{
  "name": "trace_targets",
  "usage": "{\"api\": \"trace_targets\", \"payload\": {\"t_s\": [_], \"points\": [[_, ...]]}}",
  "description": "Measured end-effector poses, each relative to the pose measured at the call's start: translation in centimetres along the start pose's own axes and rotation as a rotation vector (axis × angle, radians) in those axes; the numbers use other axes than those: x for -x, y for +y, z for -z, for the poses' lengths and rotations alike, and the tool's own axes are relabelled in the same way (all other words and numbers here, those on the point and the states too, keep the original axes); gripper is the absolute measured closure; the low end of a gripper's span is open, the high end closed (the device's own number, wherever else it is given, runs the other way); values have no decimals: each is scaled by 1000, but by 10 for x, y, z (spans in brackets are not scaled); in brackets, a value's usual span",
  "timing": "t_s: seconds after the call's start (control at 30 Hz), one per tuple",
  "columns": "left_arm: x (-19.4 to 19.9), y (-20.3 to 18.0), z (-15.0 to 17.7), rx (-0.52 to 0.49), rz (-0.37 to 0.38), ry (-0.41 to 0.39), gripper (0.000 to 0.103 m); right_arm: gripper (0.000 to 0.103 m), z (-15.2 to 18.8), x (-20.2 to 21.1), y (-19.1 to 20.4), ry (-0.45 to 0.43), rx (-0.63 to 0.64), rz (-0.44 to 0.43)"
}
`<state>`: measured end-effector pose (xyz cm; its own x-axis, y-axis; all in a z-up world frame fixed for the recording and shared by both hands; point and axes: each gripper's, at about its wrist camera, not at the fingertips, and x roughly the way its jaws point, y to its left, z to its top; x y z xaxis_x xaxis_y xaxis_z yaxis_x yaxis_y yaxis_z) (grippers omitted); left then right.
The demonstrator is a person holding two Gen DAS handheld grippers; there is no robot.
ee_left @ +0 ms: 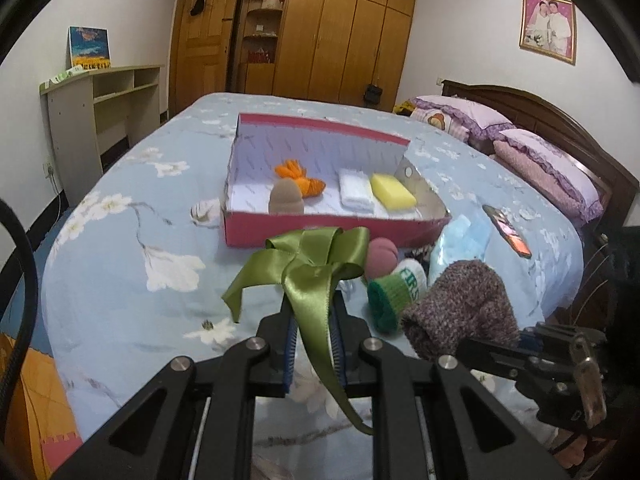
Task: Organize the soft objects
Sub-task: 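Carry the ribbon and sock into the box and open both tools to release them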
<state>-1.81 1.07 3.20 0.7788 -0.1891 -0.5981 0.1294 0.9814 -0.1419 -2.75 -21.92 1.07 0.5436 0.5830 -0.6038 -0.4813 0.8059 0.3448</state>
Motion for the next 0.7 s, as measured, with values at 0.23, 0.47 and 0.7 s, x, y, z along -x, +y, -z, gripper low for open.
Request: {"api": "trace_targets", "payload": {"t_s": [0.23, 0.47, 0.7], "points": [[-2, 1, -23, -8, 6, -22, 88, 81, -13, 10, -5, -42, 7, 20], [-10, -3, -47, -29, 3, -42, 87, 81, -33, 11, -18, -66, 2, 35], [-31, -7, -74, -55, -9, -55, 87, 81, -58, 7, -31, -92, 15, 46]]}}
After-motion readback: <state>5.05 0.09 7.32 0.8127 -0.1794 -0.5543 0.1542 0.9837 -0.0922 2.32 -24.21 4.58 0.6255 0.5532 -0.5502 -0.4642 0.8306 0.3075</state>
